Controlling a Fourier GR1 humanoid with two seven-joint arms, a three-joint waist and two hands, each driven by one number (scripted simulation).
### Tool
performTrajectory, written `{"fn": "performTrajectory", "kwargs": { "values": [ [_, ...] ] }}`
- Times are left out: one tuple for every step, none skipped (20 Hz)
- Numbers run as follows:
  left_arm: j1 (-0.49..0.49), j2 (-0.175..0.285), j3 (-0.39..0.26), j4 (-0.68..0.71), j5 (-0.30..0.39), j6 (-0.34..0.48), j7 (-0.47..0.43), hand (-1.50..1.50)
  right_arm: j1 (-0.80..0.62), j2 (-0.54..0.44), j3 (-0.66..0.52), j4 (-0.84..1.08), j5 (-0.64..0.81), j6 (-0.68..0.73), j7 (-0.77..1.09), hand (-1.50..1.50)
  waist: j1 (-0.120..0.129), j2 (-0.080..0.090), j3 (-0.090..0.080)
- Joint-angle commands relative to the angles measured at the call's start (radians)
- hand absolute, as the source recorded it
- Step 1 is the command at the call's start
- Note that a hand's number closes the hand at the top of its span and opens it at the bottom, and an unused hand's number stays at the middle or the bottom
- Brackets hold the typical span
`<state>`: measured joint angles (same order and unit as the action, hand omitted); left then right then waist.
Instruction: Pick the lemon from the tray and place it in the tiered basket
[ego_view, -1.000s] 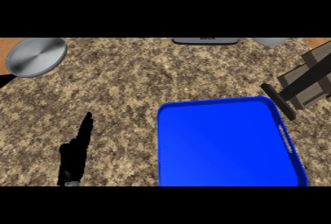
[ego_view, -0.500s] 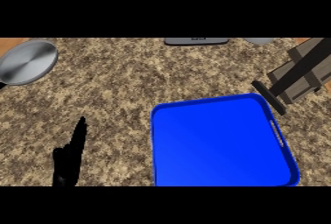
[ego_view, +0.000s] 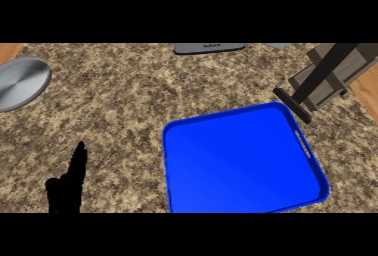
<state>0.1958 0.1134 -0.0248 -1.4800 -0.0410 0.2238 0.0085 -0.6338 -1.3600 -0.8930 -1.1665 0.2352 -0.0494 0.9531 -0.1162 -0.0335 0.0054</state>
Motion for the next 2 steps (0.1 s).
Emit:
{"fn": "performTrajectory", "kwargs": {
  "values": [
    [0.027,-0.023,-0.016,-0.008,-0.01,0.019,0.02,0.0,0.109,-0.018,-0.207,-0.044,-0.058,0.189,-0.002,-1.5,-0.012,0.001,-0.001],
    [0.035,0.003,0.013,-0.002,0.011,-0.001,0.007,0.0,0.125,-0.015,-0.271,-0.059,-0.062,0.214,-0.005,-1.5,-0.015,0.0,-0.001]
  ]
}}
